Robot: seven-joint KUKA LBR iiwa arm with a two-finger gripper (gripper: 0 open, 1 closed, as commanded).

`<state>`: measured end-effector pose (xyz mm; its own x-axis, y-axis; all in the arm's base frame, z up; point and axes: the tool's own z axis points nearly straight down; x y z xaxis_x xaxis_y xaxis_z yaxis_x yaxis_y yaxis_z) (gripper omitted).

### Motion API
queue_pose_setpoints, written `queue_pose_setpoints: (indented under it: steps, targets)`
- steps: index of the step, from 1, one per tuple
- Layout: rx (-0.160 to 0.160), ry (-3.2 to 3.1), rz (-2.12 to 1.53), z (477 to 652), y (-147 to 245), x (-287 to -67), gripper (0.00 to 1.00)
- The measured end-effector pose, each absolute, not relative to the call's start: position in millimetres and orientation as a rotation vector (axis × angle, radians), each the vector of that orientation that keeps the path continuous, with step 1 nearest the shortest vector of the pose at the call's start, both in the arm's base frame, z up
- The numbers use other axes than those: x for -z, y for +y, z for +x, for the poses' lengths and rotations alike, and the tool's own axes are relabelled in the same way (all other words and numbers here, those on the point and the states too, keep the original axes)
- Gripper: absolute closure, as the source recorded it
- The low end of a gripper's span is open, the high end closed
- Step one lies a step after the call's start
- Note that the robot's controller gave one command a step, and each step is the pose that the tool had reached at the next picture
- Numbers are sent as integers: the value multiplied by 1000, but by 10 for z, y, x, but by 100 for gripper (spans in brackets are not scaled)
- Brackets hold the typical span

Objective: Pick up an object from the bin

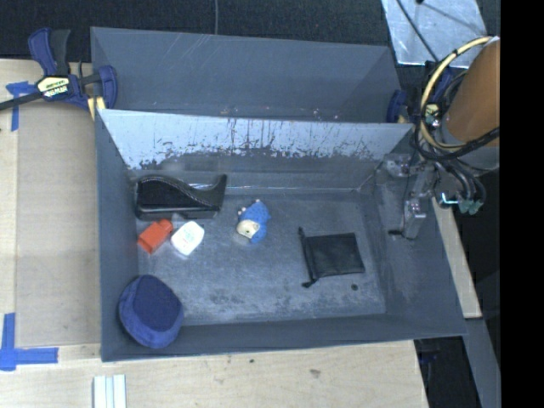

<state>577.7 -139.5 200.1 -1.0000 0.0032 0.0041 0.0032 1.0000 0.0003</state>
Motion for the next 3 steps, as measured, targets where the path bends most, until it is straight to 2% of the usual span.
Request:
queue_pose_setpoints:
  steps: [1, 2, 3]
  targets:
    - [5, -3131, -18, 4993, -933, -1082, 0]
    - [-1, -3146, -70, 5481, -775, -760, 0]
    - [-1, -3145, -71, 5465, -787, -778, 100]
